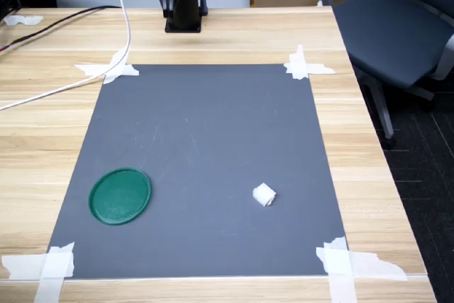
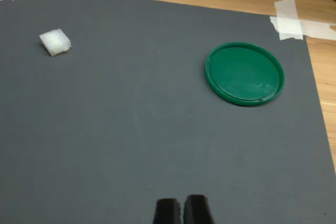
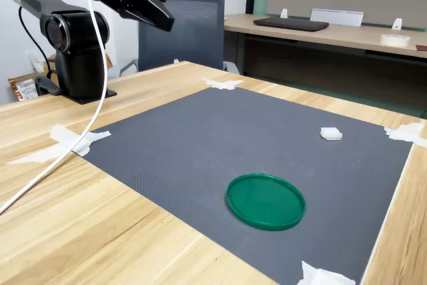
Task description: Grasp a white terminal and put it in the green lid.
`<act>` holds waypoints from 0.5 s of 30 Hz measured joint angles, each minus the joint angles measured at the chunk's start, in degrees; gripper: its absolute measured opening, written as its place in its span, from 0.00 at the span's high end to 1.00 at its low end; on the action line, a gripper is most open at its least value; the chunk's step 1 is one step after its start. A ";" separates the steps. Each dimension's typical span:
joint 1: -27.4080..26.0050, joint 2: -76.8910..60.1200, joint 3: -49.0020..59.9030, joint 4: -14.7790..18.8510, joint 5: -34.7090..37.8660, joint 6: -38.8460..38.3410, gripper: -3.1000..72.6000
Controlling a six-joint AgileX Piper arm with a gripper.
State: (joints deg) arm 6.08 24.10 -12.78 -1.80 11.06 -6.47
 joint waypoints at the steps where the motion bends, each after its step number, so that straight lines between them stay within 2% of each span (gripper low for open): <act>1: 0.00 1.90 -0.82 0.00 -0.15 0.00 1.00; 15: 0.00 22.20 -13.59 0.00 -0.55 0.00 1.00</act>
State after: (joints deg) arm 6.08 46.30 -26.36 -1.80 10.51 -6.47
